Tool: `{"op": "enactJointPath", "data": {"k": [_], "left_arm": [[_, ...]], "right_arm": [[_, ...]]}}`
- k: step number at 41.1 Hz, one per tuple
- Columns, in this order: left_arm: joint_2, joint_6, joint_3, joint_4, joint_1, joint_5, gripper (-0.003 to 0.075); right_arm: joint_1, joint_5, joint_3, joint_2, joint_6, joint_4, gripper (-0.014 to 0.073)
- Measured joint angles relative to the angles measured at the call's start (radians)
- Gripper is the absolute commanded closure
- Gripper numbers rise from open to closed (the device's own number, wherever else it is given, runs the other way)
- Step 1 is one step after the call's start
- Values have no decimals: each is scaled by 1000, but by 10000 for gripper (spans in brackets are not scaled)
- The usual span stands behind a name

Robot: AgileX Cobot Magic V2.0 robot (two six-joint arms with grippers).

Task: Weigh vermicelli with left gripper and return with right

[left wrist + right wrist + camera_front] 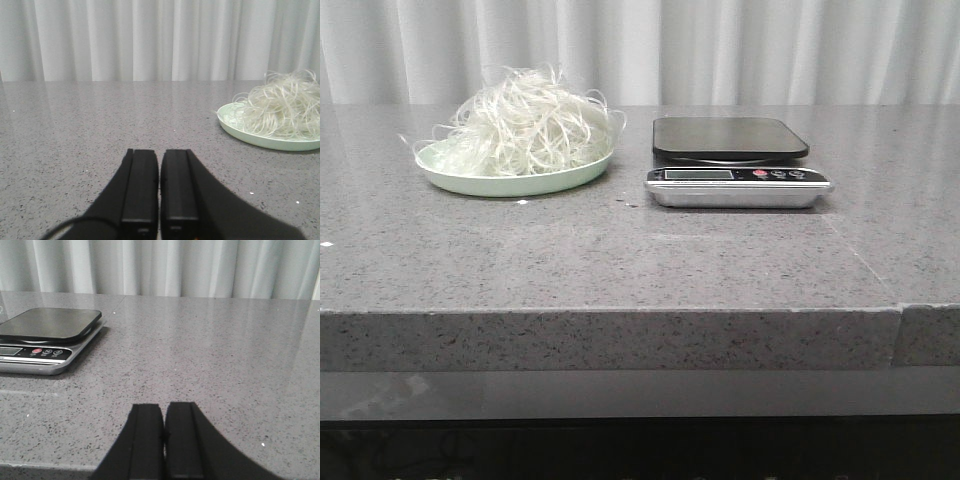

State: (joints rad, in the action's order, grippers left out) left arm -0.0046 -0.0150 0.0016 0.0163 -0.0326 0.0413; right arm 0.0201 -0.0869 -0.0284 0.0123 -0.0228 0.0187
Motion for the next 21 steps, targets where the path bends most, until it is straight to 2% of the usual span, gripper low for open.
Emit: {"op": "enactJointPath", "data": {"k": [21], "left_arm": [[0,0,0,0,0,0,575]], "right_arm": [[0,32,0,0,0,0,426]]}}
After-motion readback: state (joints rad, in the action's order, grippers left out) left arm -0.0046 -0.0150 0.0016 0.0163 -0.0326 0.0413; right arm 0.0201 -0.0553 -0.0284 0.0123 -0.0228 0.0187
